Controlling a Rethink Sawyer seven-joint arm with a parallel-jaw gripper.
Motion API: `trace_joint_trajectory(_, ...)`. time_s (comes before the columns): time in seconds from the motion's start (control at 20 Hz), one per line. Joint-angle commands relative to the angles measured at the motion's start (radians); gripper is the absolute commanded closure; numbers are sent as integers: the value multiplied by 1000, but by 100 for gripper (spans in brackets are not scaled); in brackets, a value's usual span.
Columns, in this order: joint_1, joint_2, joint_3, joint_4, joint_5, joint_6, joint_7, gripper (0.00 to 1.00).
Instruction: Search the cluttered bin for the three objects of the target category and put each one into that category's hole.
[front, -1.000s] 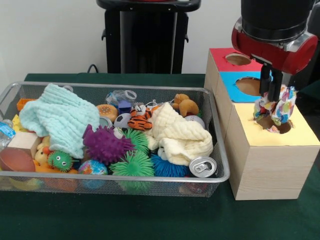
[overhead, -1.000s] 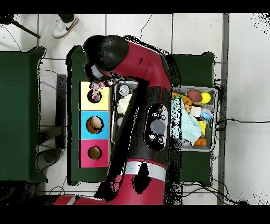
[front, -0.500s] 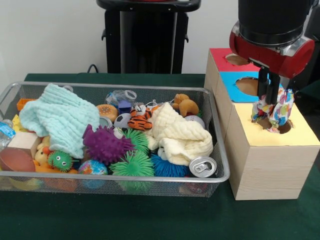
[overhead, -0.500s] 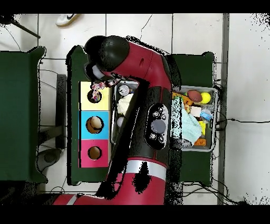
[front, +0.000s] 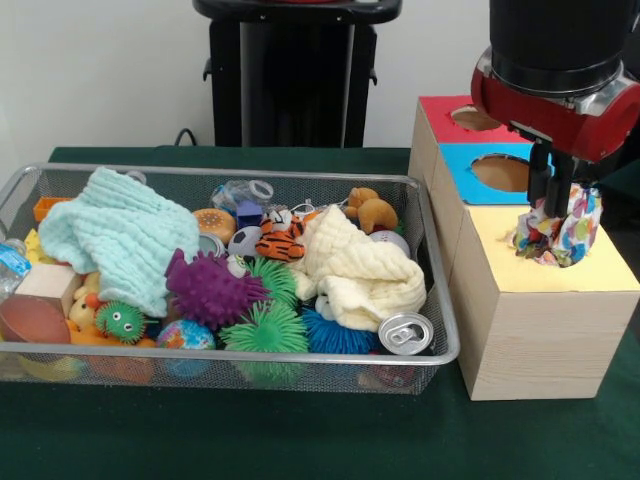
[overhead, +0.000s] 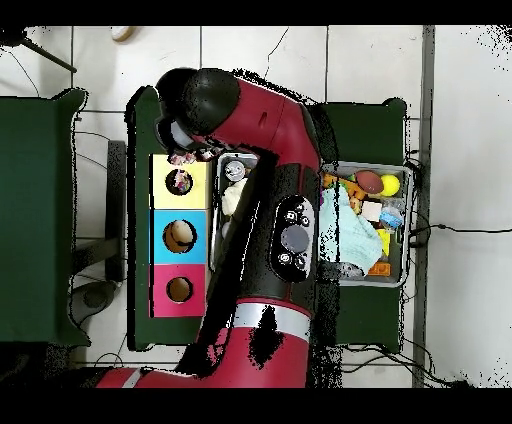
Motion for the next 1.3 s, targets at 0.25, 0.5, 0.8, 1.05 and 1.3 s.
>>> trace_joint_trajectory(0.25,9,4,21,165,38,-43,293,100)
trace_joint_trajectory(0.5,-18,16,31,145,28,-28,236,100)
trace_joint_trajectory(0.8,-42,22,44,121,19,1,189,100)
trace_joint_trajectory(1.05,-51,4,49,157,13,-14,157,100)
trace_joint_trajectory(1.3,-41,-50,36,264,7,-67,141,100)
